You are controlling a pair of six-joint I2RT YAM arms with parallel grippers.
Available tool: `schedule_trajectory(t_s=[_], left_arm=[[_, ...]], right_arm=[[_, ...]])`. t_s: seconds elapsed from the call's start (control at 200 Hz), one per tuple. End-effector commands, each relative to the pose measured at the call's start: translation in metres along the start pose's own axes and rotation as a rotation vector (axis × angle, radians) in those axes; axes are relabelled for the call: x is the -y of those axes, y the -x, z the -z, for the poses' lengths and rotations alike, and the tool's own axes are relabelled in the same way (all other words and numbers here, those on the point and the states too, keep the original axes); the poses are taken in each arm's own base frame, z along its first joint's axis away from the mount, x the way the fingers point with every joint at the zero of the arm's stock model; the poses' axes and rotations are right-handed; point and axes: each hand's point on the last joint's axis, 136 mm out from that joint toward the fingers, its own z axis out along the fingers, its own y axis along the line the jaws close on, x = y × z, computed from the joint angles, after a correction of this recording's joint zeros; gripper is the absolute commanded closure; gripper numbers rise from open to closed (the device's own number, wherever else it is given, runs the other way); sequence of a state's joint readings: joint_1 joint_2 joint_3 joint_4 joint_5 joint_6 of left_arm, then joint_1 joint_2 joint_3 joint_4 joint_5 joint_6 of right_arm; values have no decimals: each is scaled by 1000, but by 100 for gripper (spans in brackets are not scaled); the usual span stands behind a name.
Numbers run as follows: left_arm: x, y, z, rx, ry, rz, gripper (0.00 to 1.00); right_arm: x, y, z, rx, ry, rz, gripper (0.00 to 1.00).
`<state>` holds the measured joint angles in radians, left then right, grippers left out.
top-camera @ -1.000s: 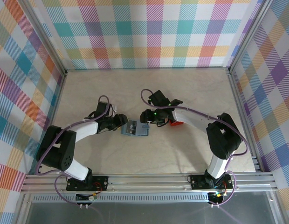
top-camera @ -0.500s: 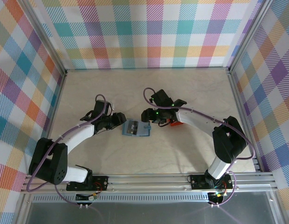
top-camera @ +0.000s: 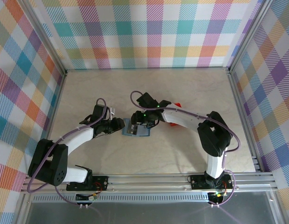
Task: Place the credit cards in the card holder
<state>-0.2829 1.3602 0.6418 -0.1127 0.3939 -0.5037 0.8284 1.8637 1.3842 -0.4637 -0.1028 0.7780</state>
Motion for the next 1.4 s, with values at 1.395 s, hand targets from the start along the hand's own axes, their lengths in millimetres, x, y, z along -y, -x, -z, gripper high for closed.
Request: schedule_trajectory(t_s=[1.395], left_arm=[[-14,-5,-14,-33,-35,-76,85]], right_arm=[[-9,0,-59,-127,-34,-158,38]])
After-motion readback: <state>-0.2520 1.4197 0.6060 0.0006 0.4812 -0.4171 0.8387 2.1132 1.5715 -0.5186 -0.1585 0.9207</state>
